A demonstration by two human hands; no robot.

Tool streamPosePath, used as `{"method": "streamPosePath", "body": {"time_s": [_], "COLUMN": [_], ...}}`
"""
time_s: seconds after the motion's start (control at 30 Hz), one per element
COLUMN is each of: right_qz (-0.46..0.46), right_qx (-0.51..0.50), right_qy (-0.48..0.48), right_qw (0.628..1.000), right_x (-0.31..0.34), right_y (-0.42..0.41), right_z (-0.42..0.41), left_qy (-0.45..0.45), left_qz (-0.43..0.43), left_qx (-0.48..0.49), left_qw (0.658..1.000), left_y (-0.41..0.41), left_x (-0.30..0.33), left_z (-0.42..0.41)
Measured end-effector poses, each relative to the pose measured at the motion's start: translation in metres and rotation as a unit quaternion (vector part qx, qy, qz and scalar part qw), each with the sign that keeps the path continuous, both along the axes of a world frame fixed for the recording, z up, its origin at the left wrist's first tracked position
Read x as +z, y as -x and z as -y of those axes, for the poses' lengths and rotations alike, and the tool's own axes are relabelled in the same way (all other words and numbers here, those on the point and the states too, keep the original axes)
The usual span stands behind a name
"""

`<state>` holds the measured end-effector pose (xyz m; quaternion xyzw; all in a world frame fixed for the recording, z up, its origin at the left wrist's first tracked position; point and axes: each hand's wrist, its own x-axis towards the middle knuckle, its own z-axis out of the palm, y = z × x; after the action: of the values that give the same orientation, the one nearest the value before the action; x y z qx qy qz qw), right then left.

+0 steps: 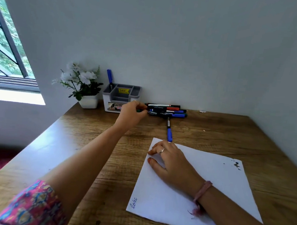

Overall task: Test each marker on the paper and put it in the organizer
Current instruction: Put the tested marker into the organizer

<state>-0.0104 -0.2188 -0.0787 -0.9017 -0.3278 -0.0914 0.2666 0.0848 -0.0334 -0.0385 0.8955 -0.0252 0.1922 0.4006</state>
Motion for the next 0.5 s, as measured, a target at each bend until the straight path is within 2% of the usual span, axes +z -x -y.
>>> {"method": "streamPosePath", "body": {"time_s": [0.3,0.4,0.5], "right_qz": [-0.004,-0.003,-0.004], "right_qx": [-0.003,-0.005,-0.006], "right_qy": [0.0,-0.002,-0.005], "right_qw": [1.0,1.0,1.0], "right_x": [0.0,0.0,-0.001], "right_y": [0.0,0.0,0.0], "right_z": [-0.001,-0.001,-0.001], "left_qy": [-0.049,-0.015,0.082], "left_qz": [-0.06,-0.035,-0.001], "left_qx": [0.01,0.007,0.005], "left_qw": [0.997,0.999,0.997], "left_y": [-0.004,-0.002,0.003], "left_x": [-0.015,-0.015,-0.007], "left_z": [-0.009,-0.008,-0.008]}}
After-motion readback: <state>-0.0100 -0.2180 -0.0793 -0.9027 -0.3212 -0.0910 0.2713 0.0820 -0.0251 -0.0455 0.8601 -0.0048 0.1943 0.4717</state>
